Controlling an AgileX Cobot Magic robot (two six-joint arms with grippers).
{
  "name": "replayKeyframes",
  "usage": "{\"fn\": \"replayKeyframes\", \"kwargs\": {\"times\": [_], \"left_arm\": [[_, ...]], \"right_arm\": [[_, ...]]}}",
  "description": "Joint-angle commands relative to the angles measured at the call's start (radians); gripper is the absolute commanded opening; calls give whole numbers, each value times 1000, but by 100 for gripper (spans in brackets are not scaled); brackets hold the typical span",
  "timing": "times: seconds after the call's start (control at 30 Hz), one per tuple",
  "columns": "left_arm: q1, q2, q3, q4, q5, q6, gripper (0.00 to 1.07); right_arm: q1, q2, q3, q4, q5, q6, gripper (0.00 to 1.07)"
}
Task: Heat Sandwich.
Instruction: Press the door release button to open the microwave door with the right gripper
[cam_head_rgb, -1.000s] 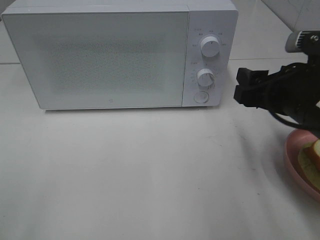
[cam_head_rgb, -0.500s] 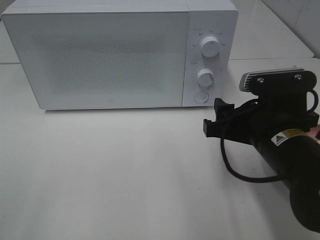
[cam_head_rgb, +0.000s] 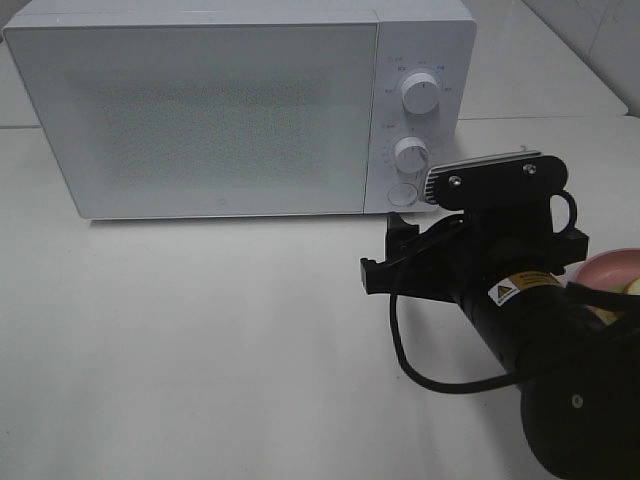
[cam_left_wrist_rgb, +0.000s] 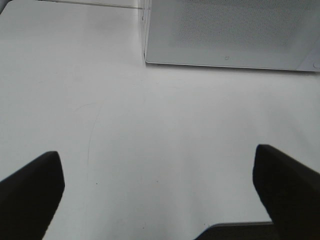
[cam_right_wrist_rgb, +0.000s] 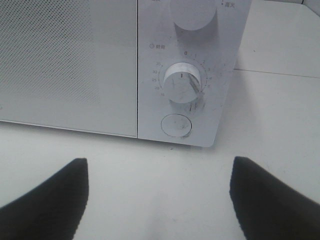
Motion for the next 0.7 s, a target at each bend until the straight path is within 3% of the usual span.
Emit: {"fn": "replayKeyframes", "kwargs": {"times": [0.03, 0.47, 0.7], "left_arm": [[3, -23, 1, -4, -15, 0, 97], [3, -23, 1, -4, -15, 0, 97], [3, -23, 1, -4, -15, 0, 97]], "right_arm": [[3, 1, -6, 0, -10, -14, 76], [3, 1, -6, -3, -11, 152, 76], [3, 1, -6, -3, -11, 484, 76]]}}
